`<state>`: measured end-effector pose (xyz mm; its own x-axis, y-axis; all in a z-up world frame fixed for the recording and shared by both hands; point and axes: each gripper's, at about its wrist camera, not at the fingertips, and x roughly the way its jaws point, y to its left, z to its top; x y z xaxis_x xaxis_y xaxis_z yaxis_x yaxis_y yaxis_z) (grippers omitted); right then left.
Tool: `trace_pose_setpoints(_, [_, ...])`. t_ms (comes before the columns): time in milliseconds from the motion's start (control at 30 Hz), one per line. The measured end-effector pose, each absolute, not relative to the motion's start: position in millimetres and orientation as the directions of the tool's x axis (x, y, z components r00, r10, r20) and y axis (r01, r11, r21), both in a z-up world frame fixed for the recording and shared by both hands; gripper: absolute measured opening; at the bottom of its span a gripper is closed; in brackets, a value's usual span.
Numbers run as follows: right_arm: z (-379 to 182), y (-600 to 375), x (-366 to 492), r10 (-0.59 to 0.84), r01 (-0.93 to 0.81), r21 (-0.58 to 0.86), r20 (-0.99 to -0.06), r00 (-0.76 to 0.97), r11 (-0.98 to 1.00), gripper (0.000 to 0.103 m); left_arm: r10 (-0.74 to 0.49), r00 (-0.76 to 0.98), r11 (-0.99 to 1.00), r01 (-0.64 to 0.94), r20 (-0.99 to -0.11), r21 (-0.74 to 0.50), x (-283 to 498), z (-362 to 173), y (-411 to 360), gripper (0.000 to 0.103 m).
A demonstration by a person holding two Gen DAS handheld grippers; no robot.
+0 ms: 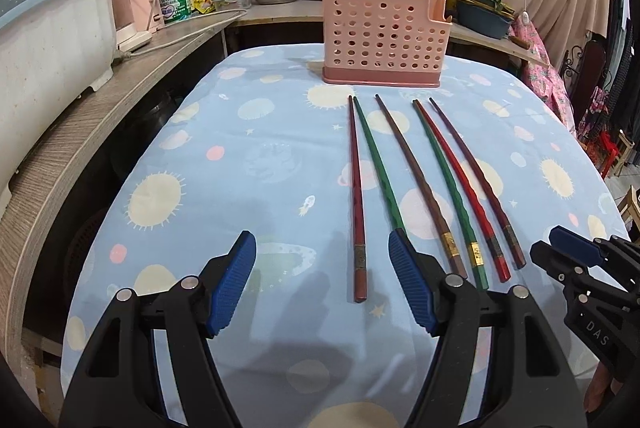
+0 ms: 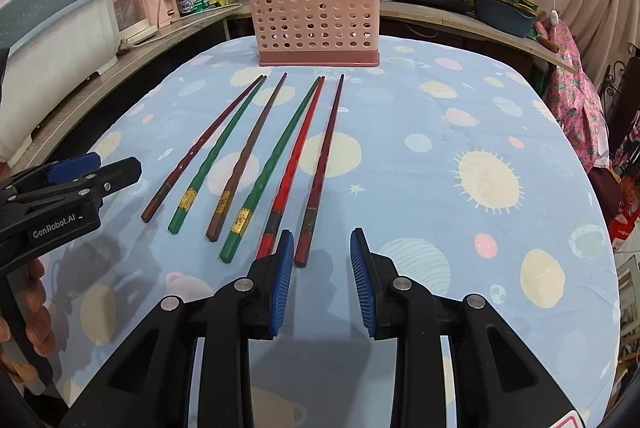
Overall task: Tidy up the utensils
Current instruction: 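Close the right tool on a maroon chopstick while the left tool grasps a dark red one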
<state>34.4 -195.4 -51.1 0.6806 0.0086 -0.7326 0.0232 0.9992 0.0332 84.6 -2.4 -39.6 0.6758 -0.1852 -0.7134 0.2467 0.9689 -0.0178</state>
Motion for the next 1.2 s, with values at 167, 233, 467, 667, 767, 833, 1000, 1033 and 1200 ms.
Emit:
trace_pose_setpoints(167, [-53.0, -195.7, 45.8, 0.012, 0.031, 0.045, -0.738, 0.675, 0.998, 0.029, -0.189, 0.669, 0.967, 0.256, -0.719, -0.017, 89.7, -44.4, -5.2, 0.065])
trace_pose_setpoints(233, [-52.9, -195.1, 49.1, 0.014, 0.032, 0.048, -0.737, 0.675, 0.998, 0.029, -0.188, 0.664, 0.966, 0.256, -0.724, -0.016, 91.6, -47.0, -6.4, 0.065])
trace_pose_setpoints(467, [-58.1, -192.4, 55.2, 0.02, 0.03, 0.053, -0.749, 0.662, 0.998, 0.026, -0.196, 0.649, 0.963, 0.271, -0.735, -0.017, 94.0, -55.0, -10.0, 0.065])
trace_pose_setpoints(667, [-63.0, -191.2, 55.4, 0.026, 0.026, 0.057, -0.76, 0.649, 0.998, 0.016, -0.188, 0.639, 0.964, 0.266, -0.746, -0.015, 96.7, -61.3, -9.7, 0.065])
trace_pose_setpoints(767, [-66.0, -192.4, 54.6, 0.027, 0.028, 0.059, -0.765, 0.643, 0.998, 0.014, -0.187, 0.632, 0.963, 0.268, -0.752, -0.014, 98.4, -63.5, -10.1, 0.062])
trace_pose_setpoints(833, [-68.0, -193.7, 54.4, 0.027, 0.031, 0.061, -0.768, 0.639, 0.998, 0.012, -0.187, 0.625, 0.962, 0.272, -0.758, -0.013, 100.4, -65.6, -11.1, 0.058])
trace_pose_setpoints(1000, [-68.7, -195.2, 53.5, 0.03, 0.033, 0.067, -0.768, 0.64, 0.997, 0.009, -0.2, 0.599, 0.959, 0.283, -0.776, -0.028, 103.2, -71.2, -12.2, 0.041])
trace_pose_setpoints(1033, [-68.6, -195.6, 53.4, 0.032, 0.033, 0.068, -0.768, 0.64, 0.997, 0.009, -0.201, 0.594, 0.959, 0.283, -0.779, -0.032, 103.9, -72.2, -12.0, 0.04])
trace_pose_setpoints(1200, [-68.7, -197.1, 53.5, 0.033, 0.036, 0.073, -0.768, 0.639, 0.997, 0.008, -0.202, 0.594, 0.956, 0.292, -0.779, -0.025, 103.2, -72.2, -13.8, 0.03])
